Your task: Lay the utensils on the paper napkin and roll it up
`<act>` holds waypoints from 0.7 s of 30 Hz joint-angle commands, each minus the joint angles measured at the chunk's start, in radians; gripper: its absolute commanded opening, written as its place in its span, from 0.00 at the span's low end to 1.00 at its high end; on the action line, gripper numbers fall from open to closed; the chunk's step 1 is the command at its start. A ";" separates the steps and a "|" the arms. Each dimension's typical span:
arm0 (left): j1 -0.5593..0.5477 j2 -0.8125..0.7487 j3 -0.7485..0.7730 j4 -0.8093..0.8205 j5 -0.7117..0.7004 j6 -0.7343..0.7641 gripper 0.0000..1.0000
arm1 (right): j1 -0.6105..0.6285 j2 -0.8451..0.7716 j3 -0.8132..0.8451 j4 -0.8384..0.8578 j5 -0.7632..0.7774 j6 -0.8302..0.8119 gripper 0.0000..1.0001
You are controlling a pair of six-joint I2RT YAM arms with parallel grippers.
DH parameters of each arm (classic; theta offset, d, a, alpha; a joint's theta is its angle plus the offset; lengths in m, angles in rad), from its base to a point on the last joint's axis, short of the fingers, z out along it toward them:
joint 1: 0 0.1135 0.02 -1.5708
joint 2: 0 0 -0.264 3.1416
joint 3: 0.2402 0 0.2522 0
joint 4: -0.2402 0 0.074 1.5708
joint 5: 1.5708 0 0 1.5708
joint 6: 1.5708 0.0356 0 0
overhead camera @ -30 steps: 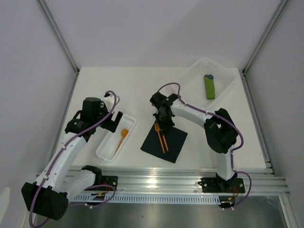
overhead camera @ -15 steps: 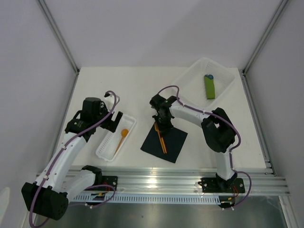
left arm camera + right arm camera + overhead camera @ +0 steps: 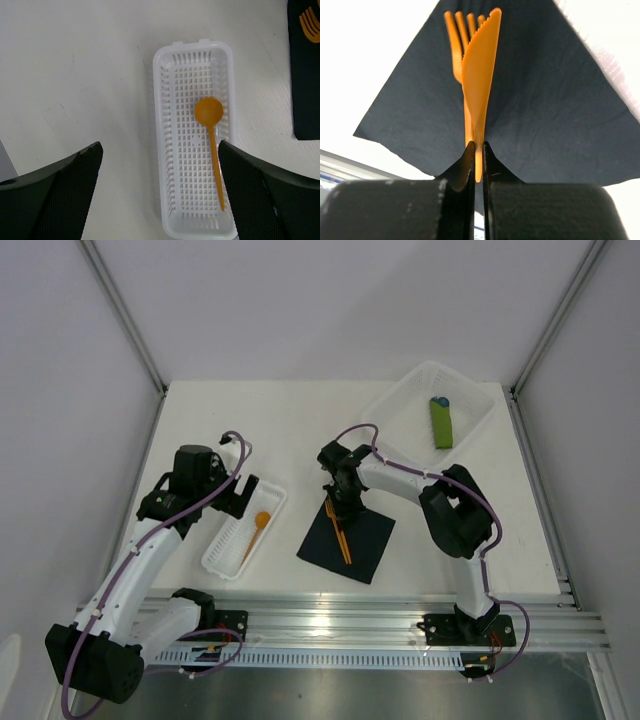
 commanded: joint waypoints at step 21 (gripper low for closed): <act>0.006 -0.008 0.016 0.004 0.016 -0.014 1.00 | -0.020 0.011 -0.037 0.052 0.008 0.048 0.00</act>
